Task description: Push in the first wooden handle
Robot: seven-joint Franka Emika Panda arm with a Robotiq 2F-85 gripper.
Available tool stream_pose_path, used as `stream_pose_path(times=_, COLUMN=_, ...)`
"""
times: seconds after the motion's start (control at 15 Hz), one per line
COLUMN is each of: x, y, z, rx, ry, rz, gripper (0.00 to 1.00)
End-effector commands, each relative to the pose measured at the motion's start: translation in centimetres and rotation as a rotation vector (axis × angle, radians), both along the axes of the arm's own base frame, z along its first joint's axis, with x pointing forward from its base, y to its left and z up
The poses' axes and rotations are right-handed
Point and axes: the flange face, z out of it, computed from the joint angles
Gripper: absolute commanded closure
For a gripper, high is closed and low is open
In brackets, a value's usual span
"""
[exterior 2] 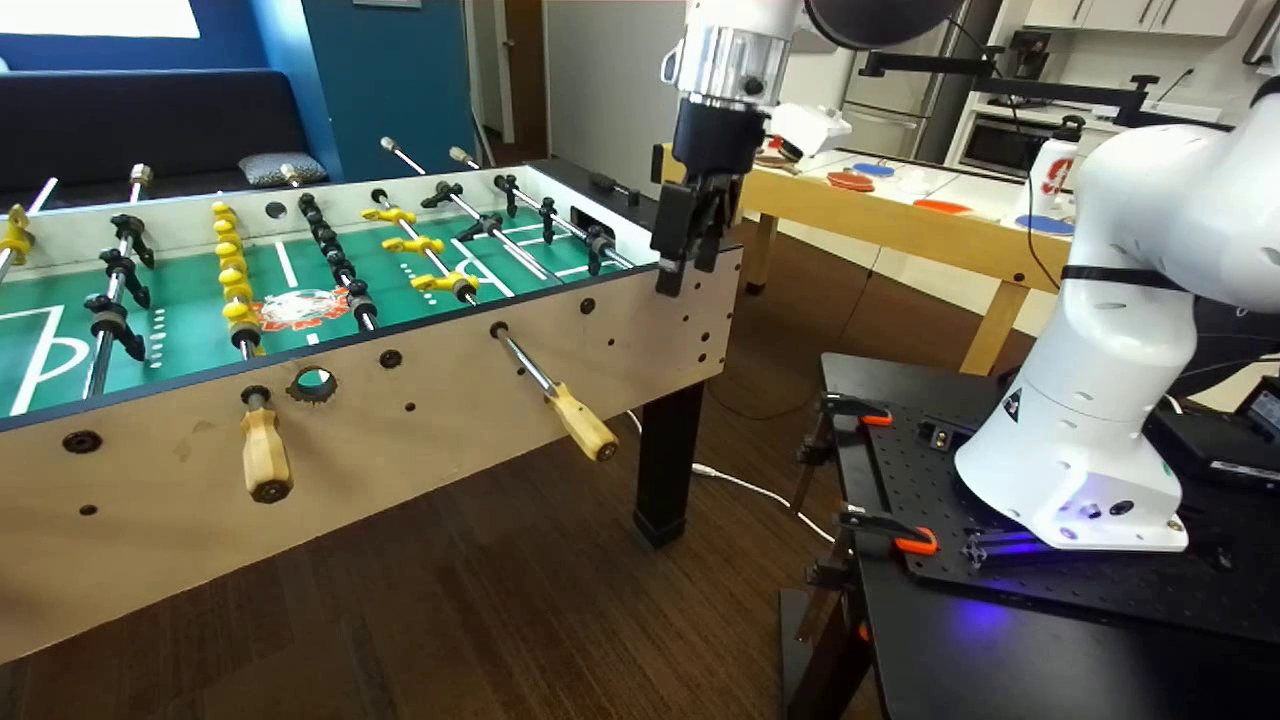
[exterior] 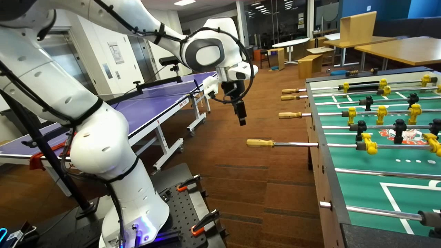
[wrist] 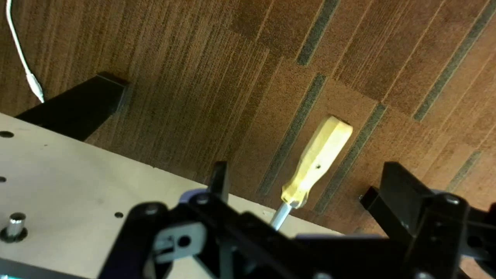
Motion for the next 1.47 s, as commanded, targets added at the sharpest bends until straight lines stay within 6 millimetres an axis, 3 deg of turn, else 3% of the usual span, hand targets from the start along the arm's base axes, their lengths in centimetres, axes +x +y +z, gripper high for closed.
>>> stream_pose_path(times=0.0, x=-1.4, y=0.4, z=-2.9, rx=-0.005, ry=0.057, rz=-0.017, gripper=0.00)
stream_pose_path(times=0.07, x=-0.9, y=0.1, z=-2.4, rx=-0.002, ry=0.040, rz=-0.009, gripper=0.00)
stream_pose_path(times=0.4, x=-0.6, y=0.0, z=-3.5, rx=0.004, ry=0.036, rz=-0.061, gripper=0.00)
stream_pose_path(times=0.67, x=1.9, y=-0.1, z=-7.1, rx=0.055, ry=-0.039, rz=-0.263, gripper=0.00)
stream_pose_path(times=1.0, x=3.8, y=0.7, z=-11.9, rx=0.069, ry=-0.057, rz=-0.377, gripper=0.00)
stream_pose_path(times=1.4, x=6.3, y=2.9, z=-14.7, rx=0.073, ry=0.011, rz=-0.429, gripper=0.00)
